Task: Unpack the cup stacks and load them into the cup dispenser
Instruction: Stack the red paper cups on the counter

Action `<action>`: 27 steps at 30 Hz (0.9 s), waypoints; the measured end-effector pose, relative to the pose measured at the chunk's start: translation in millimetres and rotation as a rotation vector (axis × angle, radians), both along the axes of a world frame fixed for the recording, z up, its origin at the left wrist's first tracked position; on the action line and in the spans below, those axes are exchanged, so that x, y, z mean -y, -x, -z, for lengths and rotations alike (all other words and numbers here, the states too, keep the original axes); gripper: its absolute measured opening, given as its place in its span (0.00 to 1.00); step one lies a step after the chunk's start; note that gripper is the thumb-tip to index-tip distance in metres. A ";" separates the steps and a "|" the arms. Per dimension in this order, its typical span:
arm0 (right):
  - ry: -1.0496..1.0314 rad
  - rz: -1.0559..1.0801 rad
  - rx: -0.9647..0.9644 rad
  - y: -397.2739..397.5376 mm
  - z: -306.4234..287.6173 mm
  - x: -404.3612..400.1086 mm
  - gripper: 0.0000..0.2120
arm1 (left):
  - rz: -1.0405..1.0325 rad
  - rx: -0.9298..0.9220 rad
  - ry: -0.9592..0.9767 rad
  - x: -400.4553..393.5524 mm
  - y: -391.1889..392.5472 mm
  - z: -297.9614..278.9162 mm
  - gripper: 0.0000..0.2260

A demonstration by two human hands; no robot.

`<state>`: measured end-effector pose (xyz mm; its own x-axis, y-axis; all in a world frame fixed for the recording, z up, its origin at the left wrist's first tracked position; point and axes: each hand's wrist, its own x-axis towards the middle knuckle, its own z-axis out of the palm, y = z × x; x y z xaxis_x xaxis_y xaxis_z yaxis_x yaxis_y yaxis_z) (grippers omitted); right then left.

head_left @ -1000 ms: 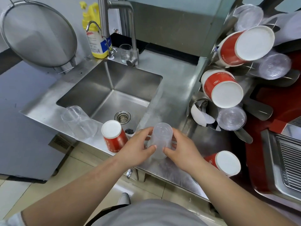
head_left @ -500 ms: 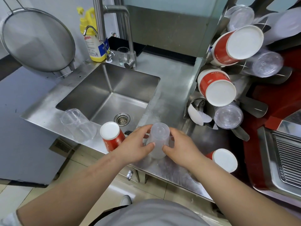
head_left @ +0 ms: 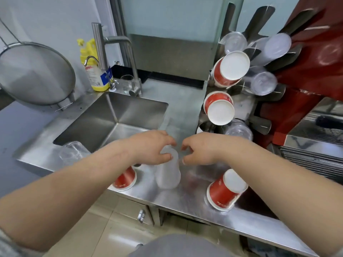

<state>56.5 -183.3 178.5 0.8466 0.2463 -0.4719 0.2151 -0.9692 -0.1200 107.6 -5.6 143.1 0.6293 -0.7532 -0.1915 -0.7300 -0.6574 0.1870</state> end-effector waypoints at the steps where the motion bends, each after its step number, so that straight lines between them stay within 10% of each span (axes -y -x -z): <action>1: 0.021 -0.014 -0.006 3.4 -7.0 3.9 0.25 | 0.050 -0.005 -0.026 7.0 -2.4 -9.4 0.21; 11: 0.158 0.111 -0.086 65.2 -36.8 81.7 0.20 | 0.366 -0.065 -0.050 85.8 18.3 -25.0 0.23; 20: -0.366 0.444 0.135 127.1 40.8 102.7 0.23 | 0.343 -0.194 0.075 133.1 58.0 24.9 0.34; 27: -0.630 0.786 0.206 142.3 116.5 92.5 0.34 | 0.247 -0.210 0.107 145.7 70.3 41.2 0.22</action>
